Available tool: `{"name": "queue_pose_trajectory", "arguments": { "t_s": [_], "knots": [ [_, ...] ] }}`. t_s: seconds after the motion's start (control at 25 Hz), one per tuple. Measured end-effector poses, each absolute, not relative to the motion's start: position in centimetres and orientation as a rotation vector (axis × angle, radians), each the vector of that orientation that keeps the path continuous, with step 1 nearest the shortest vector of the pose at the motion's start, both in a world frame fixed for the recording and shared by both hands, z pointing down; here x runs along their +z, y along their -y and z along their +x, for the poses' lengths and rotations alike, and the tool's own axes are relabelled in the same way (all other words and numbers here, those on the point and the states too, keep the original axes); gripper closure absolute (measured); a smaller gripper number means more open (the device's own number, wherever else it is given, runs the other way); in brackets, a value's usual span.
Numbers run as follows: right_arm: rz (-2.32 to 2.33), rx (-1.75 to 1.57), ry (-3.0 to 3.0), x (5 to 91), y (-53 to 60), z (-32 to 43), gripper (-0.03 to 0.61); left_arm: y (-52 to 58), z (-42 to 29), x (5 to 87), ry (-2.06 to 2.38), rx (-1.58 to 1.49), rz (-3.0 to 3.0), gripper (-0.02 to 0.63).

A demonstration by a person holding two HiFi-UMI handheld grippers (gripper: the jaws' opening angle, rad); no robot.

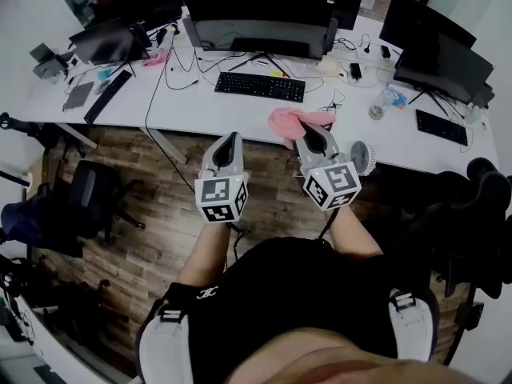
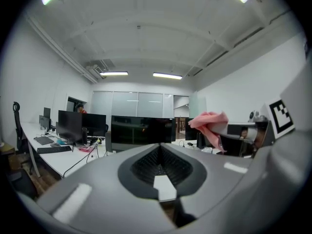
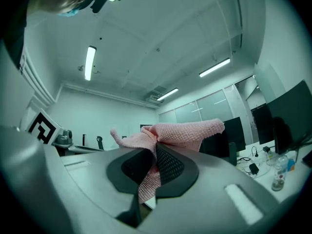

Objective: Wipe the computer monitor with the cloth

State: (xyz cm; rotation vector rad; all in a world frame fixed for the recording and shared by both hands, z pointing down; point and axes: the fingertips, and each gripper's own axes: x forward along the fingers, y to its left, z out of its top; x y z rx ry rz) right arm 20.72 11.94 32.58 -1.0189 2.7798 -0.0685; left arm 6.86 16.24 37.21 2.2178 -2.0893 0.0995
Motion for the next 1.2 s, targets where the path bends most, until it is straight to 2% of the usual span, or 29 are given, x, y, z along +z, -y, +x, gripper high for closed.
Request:
{"name": "queue_pose_trajectory", "arguments": {
  "t_s": [0.76, 1.2],
  "knots": [
    [-1.144, 0.03, -2.722, 32.4, -13.2, 16.8, 0.565, -20.2, -0.8, 40.7, 2.118, 0.062, 2.165, 0.563],
    [-1.133, -0.002, -2.699, 33.6, -2.3, 15.4, 0.565, -10.9, -2.2, 41.4, 2.128, 0.053, 2.143, 0.563]
  ]
}}
